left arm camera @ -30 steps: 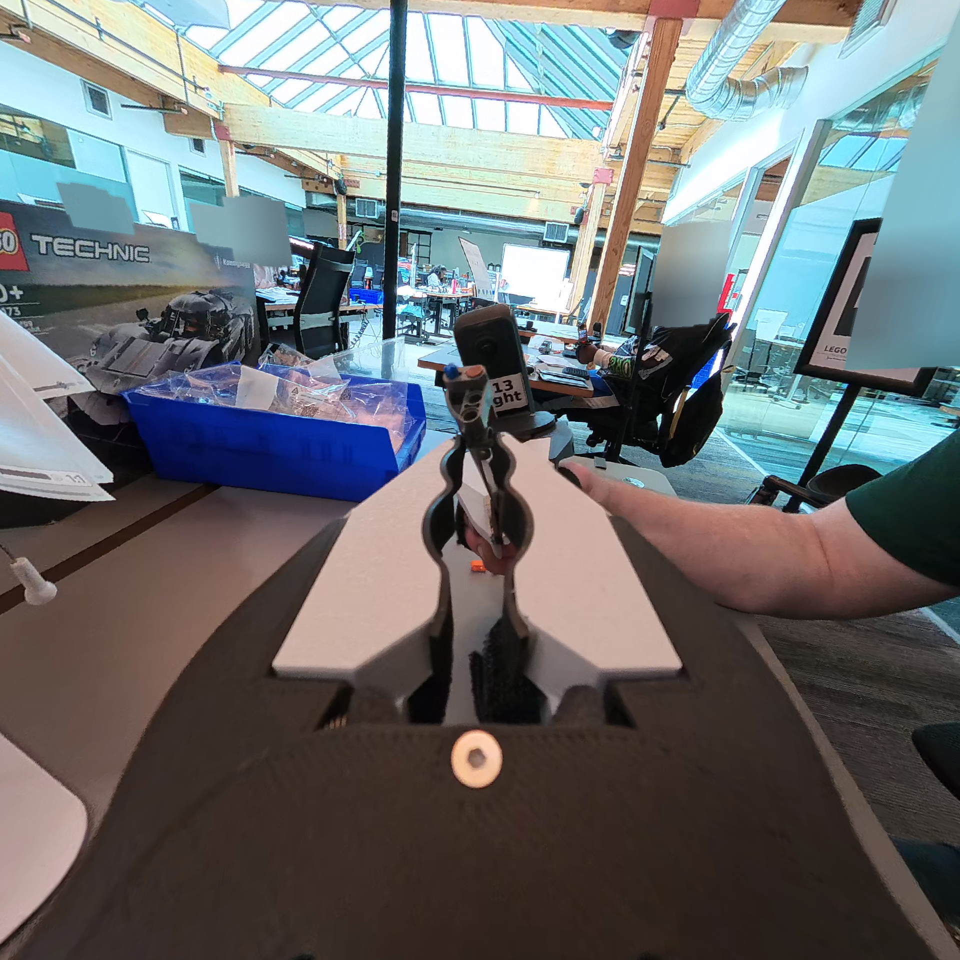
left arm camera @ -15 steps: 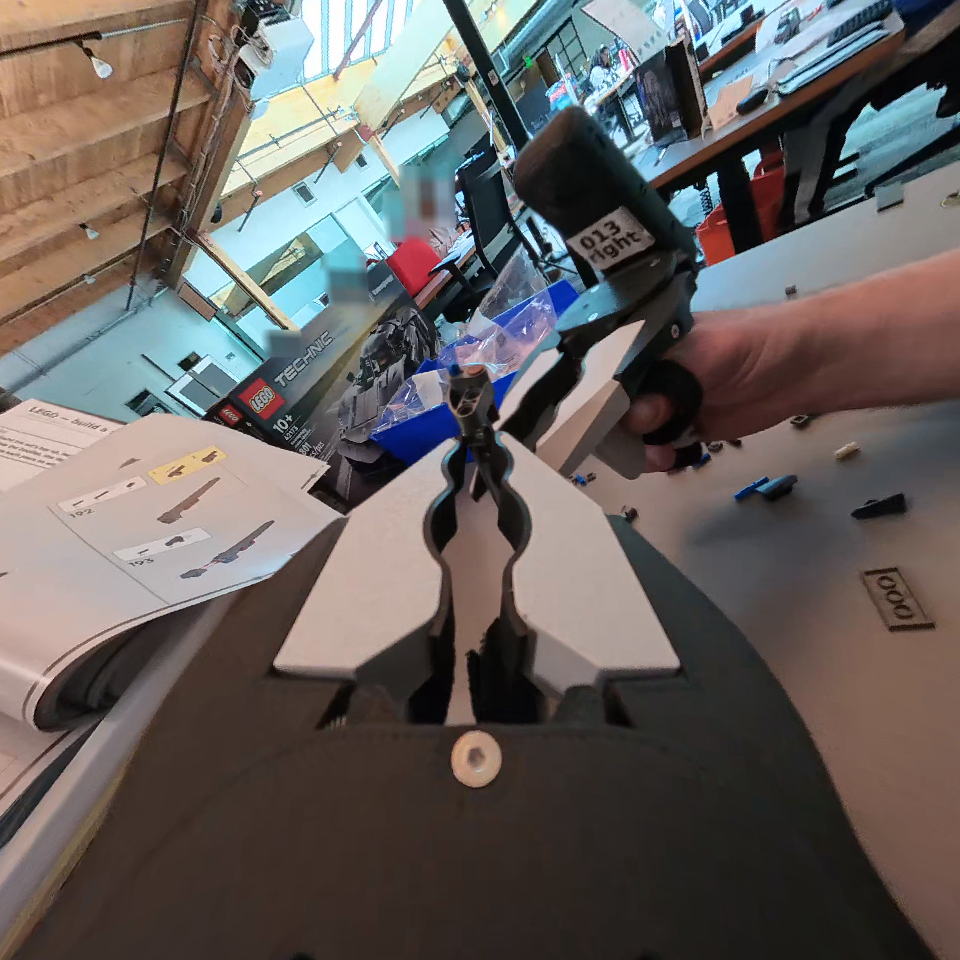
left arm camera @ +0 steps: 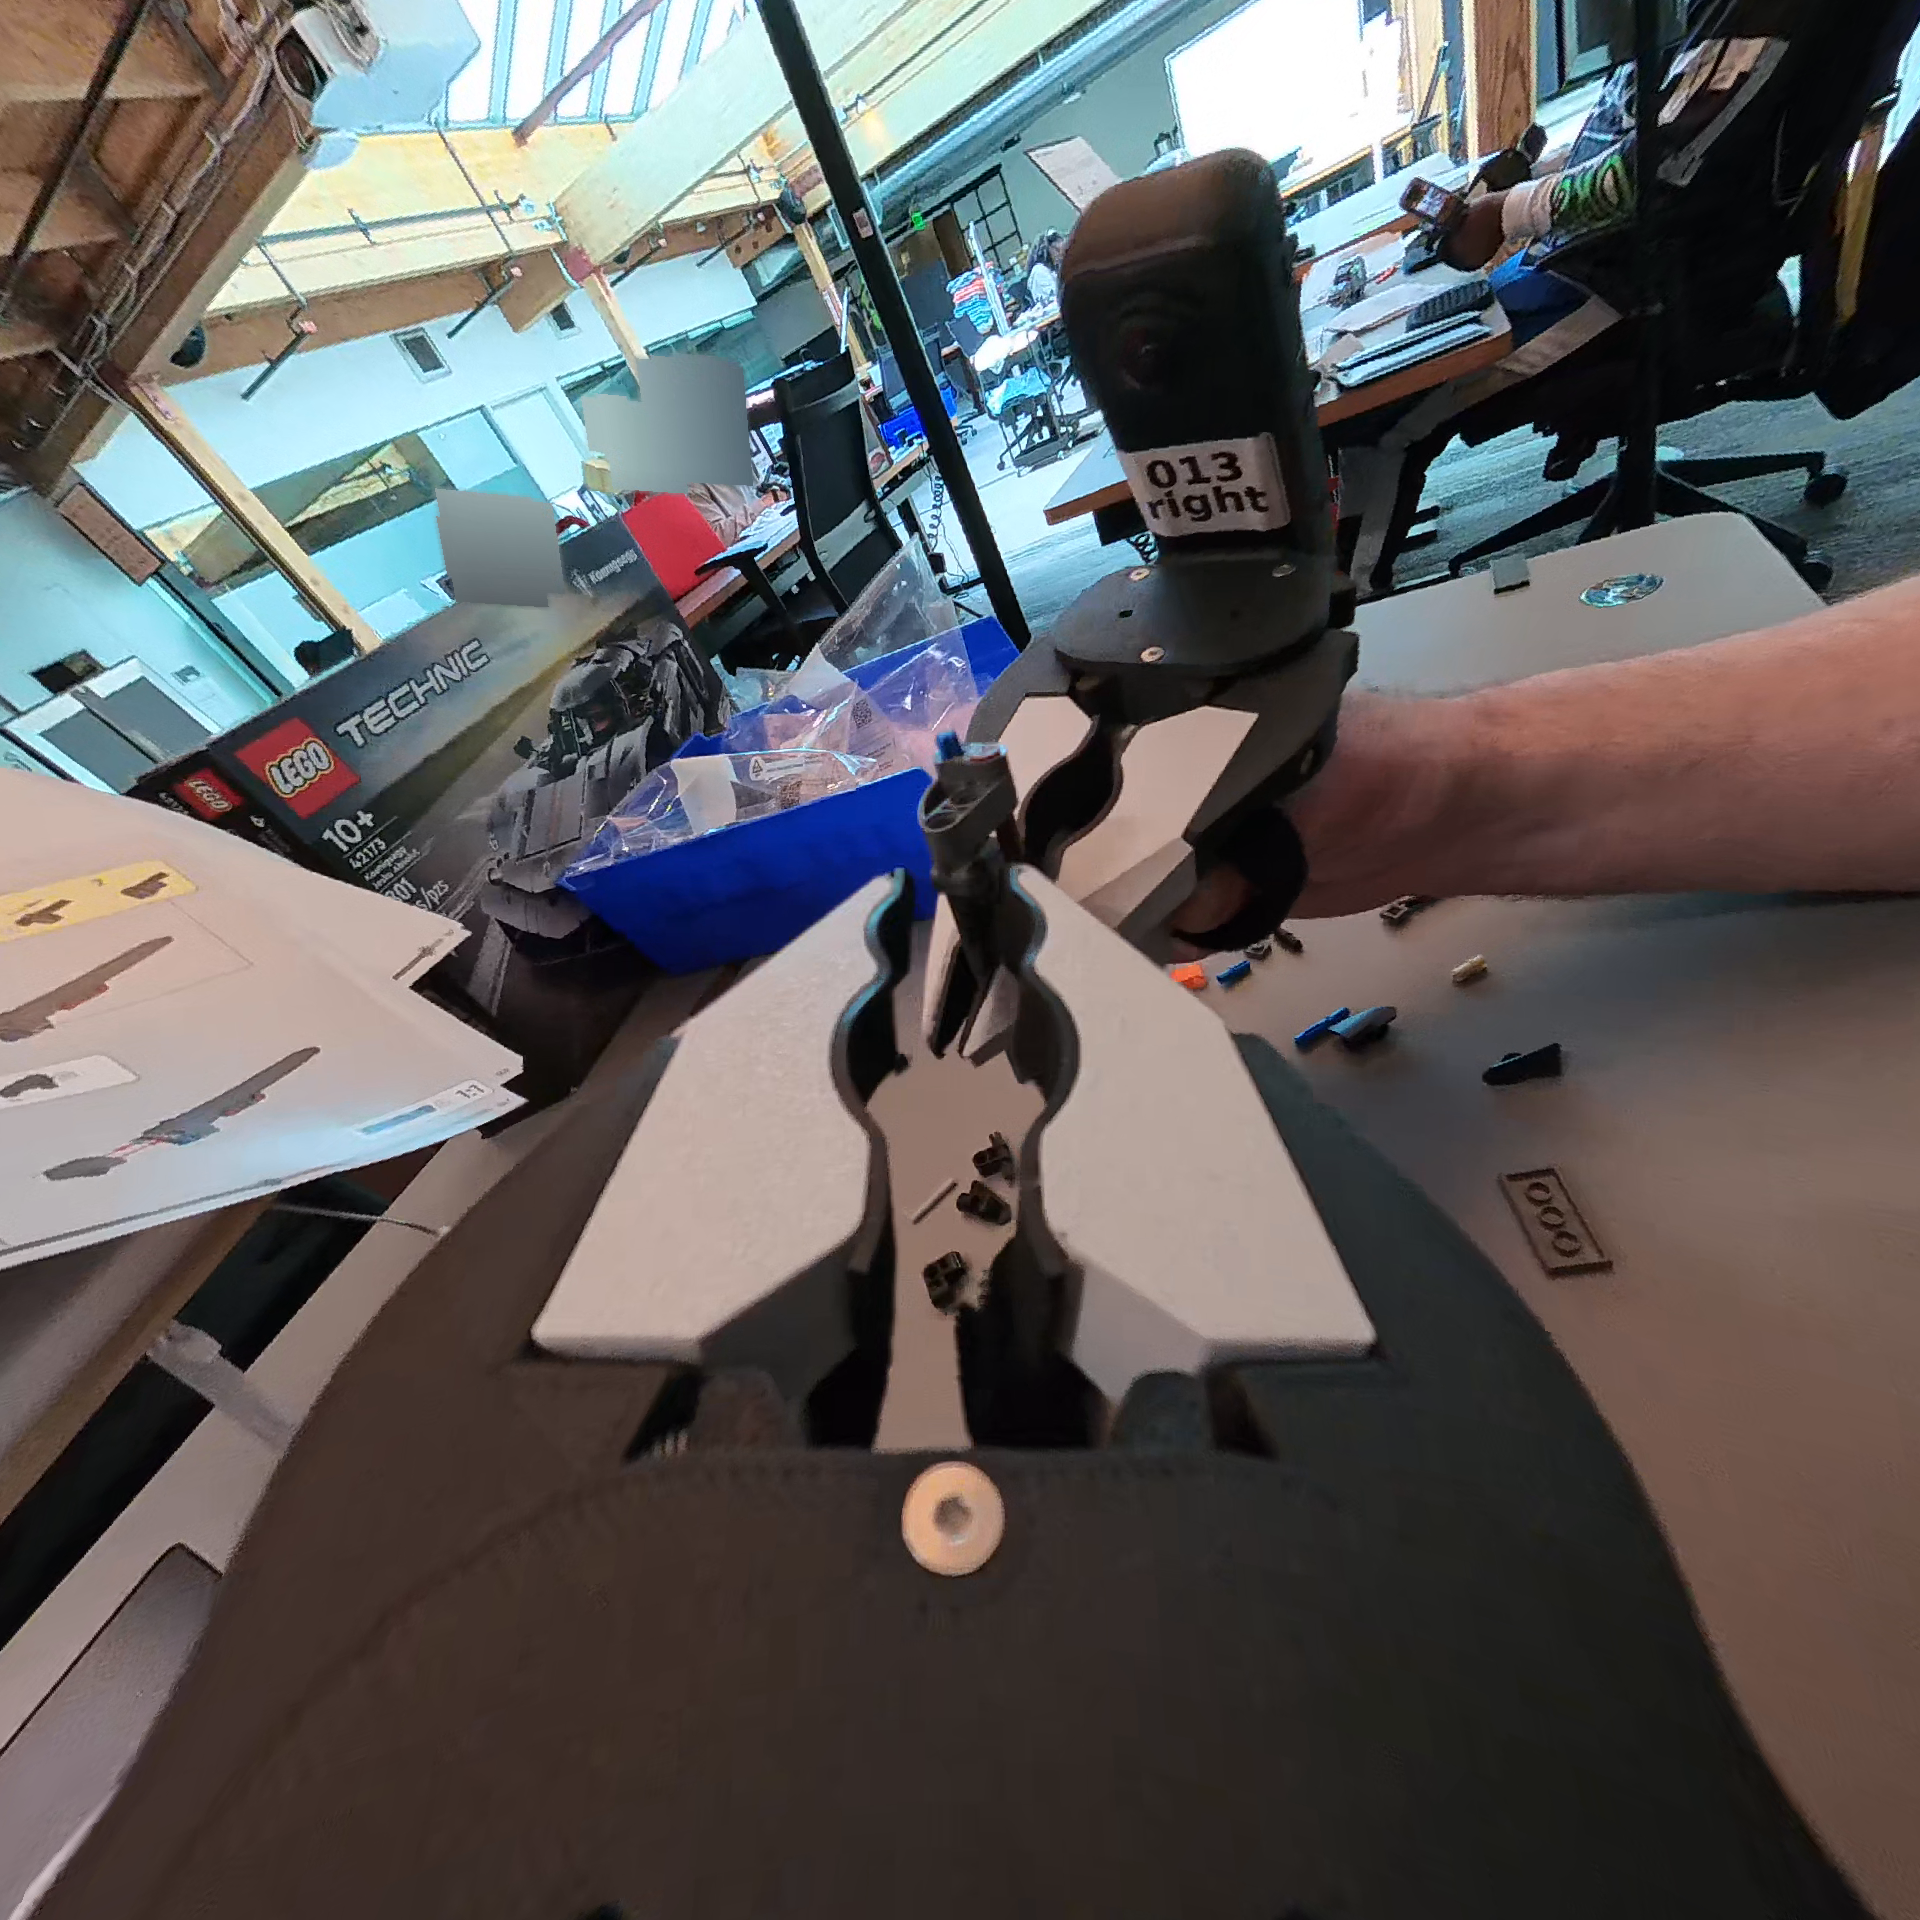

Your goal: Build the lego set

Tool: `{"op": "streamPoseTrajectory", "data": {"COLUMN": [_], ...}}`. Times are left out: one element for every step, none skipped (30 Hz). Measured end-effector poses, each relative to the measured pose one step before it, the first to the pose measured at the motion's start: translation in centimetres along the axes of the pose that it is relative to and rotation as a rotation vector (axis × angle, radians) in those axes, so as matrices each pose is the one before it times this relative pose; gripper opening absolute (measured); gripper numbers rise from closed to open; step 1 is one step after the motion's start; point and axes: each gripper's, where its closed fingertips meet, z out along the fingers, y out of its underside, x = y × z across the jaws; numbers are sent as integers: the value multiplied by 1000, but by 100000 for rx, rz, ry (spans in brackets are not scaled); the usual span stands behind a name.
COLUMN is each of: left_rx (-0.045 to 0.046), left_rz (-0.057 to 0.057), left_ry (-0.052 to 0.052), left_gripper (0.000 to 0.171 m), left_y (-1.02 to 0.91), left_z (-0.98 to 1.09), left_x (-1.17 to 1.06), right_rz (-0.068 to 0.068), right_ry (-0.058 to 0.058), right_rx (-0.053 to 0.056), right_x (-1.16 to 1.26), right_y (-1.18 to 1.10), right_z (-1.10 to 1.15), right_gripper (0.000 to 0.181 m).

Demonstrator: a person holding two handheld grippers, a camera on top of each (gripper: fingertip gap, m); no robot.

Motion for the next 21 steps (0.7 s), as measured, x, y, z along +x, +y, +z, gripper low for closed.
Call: {"op": "streamPoseTrajectory", "data": {"left_rx": [139, -156, -621, -907, -949, -701, -344, -319, 39, 762, 919, 35, -98, 544, 1125, 742, 500, 719, 239, 110, -186], "left_rz": [-166, -133, -31, 24, 260, 340, 347, 348, 138, -405, -952, -714, -482, -927, -1264, -1128, -876, -732, -1102, -1104, -709], "left_ry": [692, 1008, 1245, 1241, 441, 120, 395, 59, -159, -11, 315, -233, 293, 1109, 970, 365, 927, 1239, 739, 357, 529], "left_gripper": [17, 18, 18, 18, 18, 17, 16, 15, 15, 14, 10, 9, 9, 9, 9, 9, 9, 9, 9, 9, 9], "left_y": [-93, -14, 112, 171, 181, 122, 49, 36, -14, -133, -153, 11, 73, 13, -86, -36, -11, -33, 57, 84, 98], "left_z": [-31, 14, 72, 123, 121, 92, 38, -2, -28, -30, -24, -19, 26, 20, 19, 39, 45, 2, 24, 34, -3], "left_x": [60, 127, 193, 224, 130, 93, 107, 20, -28, -11, 19, -61, 3, 119, 92, 17, 89, 143, 46, -45, -32], "right_rz": [-632, -842, -852, -1156, -1017, -843, -835, -663, -289, -356, -497, -389, -388, -365, -554, -805, -893, -442, -385, -171, -231], "right_ry": [709, 368, 9, 432, 63, -403, -137, 171, 355, 558, 20, -335, 381, 180, -419, -452, 180, 845, 774, 531, 654], "right_rx": [-298, -680, -1182, -963, -825, -946, -866, -517, -105, 409, 801, 1076, 1873, 1585, 557, 329, 812, -208, -1051, -1465, -1304], "right_x": [88, 28, -46, -38, -96, -173, -116, -34, 28, 46, -39, -96, -16, -46, -127, -163, -95, 50, 107, 109, 95], "right_y": [3, 66, 141, 102, 88, 117, 120, 74, 2, -93, -169, -226, -377, -344, -174, -127, -223, -65, 82, 132, 136], "right_z": [-51, -29, 34, 57, 89, 119, 108, 50, 2, -40, -46, -51, -68, -58, -31, -33, -25, -10, -41, -47, 0], "right_gripper": [2, 2, 2, 2, 2, 2, 2, 2, 2, 2, 3, 7, 14, 19, 17, 14, 13, 8, 5, 4, 4]}}
